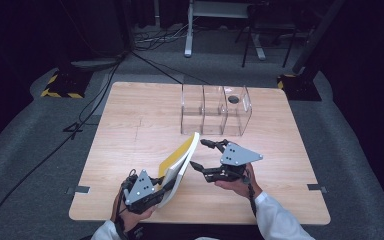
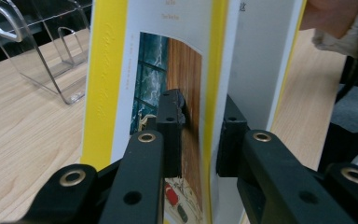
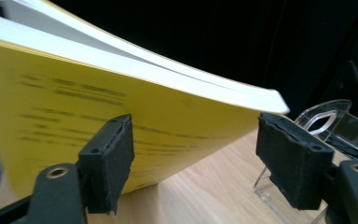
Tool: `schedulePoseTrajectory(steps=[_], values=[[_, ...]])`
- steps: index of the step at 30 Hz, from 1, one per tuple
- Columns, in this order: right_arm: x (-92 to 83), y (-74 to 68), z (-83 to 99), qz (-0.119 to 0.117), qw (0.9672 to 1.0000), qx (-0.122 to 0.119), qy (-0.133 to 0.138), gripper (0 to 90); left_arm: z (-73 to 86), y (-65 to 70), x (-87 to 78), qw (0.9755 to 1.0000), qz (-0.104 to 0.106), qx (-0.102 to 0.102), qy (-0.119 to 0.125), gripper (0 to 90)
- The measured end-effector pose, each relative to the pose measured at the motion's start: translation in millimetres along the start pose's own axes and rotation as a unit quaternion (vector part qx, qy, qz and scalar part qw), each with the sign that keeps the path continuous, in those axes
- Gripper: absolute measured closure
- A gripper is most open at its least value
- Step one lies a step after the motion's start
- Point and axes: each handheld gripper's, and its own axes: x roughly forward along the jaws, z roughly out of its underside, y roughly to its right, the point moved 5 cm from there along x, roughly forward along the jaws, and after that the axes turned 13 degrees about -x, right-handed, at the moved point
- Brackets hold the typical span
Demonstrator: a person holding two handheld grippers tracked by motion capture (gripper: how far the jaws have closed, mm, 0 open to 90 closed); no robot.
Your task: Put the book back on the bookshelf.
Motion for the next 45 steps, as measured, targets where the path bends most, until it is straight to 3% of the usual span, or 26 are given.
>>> schedulePoseTrajectory(steps=[2,5,9,15,19,23,27,33,37,45], values=[[5.8,1.8,-2.0,-0.001,1.0000,0.008,0.003,28.0,0.6,-5.3,-3.5,0.9999,0.012,-0.007,0.001,74.8],[18.1,4.3,-2.9,0.001,0.9999,0.015,-0.008,30.1,1.1,-10.6,-8.2,0.9998,0.019,0.002,-0.005,73.2],[27.6,2.8,-3.6,-0.003,0.9997,0.021,-0.014,32.3,1.7,-13.2,-10.5,0.9999,0.009,0.006,-0.004,72.2],[36.7,-11.7,-2.5,-0.022,0.9993,0.005,-0.031,33.2,8.9,-18.6,-11.6,0.9999,0.000,-0.005,-0.009,69.7],[38.8,-22.3,1.1,-0.045,0.9983,0.001,-0.037,34.3,14.2,-23.7,-9.5,0.9989,0.037,-0.027,-0.010,64.5],[37.9,-28.5,6.9,-0.066,0.9968,0.002,-0.044,36.9,15.7,-29.5,-4.5,0.9961,0.071,-0.050,-0.012,59.3],[36.5,-27.0,7.4,-0.075,0.9961,-0.002,-0.048,37.4,13.6,-30.1,-2.6,0.9964,0.076,-0.035,-0.017,60.5],[33.4,-21.5,9.9,-0.066,0.9965,0.000,-0.052,37.8,9.0,-27.9,6.0,0.9963,0.077,-0.036,-0.015,64.3],[26.6,-15.8,14.9,-0.066,0.9968,0.020,-0.040,41.8,4.3,-28.2,18.6,0.9933,0.105,-0.047,-0.012,64.8],[2.0,0.1,25.5,-0.064,0.9971,0.026,-0.033,44.0,-9.1,-19.1,53.6,0.9895,0.141,-0.023,-0.023,65.1]])
